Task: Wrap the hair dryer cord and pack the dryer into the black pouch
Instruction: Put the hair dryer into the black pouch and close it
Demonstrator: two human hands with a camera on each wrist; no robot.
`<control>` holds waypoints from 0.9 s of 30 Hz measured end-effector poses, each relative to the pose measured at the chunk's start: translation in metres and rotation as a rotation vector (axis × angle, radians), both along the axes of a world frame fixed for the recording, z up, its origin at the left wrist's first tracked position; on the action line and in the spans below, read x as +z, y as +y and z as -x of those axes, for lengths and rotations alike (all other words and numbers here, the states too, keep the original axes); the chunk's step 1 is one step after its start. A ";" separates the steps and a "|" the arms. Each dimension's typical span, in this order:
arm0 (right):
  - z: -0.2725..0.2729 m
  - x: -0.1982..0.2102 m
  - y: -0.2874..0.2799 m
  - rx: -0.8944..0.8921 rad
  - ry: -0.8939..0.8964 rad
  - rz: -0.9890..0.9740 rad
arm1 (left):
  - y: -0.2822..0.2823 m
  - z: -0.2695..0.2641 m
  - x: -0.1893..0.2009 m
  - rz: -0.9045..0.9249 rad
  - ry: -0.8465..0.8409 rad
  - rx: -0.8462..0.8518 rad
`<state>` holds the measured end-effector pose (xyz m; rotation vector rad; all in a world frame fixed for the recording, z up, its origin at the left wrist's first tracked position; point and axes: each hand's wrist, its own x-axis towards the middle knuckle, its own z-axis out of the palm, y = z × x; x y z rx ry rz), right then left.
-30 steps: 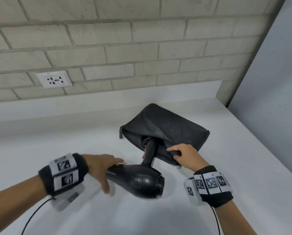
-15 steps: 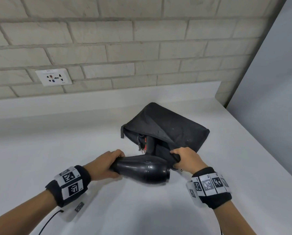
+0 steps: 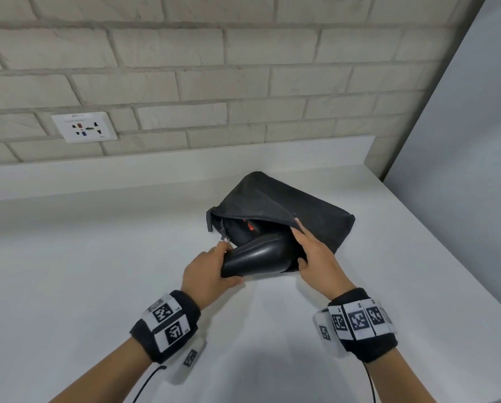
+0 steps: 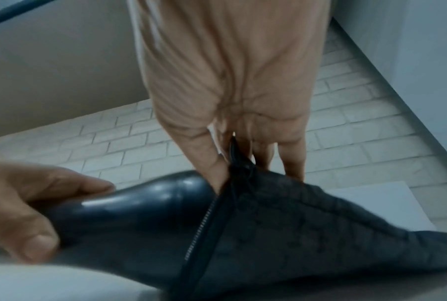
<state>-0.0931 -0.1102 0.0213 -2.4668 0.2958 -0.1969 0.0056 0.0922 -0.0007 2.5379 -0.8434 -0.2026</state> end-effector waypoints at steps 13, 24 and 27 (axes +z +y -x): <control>0.002 0.003 0.017 0.120 -0.017 -0.280 | -0.108 0.012 0.001 0.460 0.277 0.165; 0.010 -0.015 -0.017 -0.365 0.257 -0.260 | -0.085 -0.019 -0.020 -0.070 0.206 -0.273; 0.007 -0.017 -0.023 -0.385 0.241 -0.337 | -0.063 -0.035 -0.018 -0.240 0.096 -0.265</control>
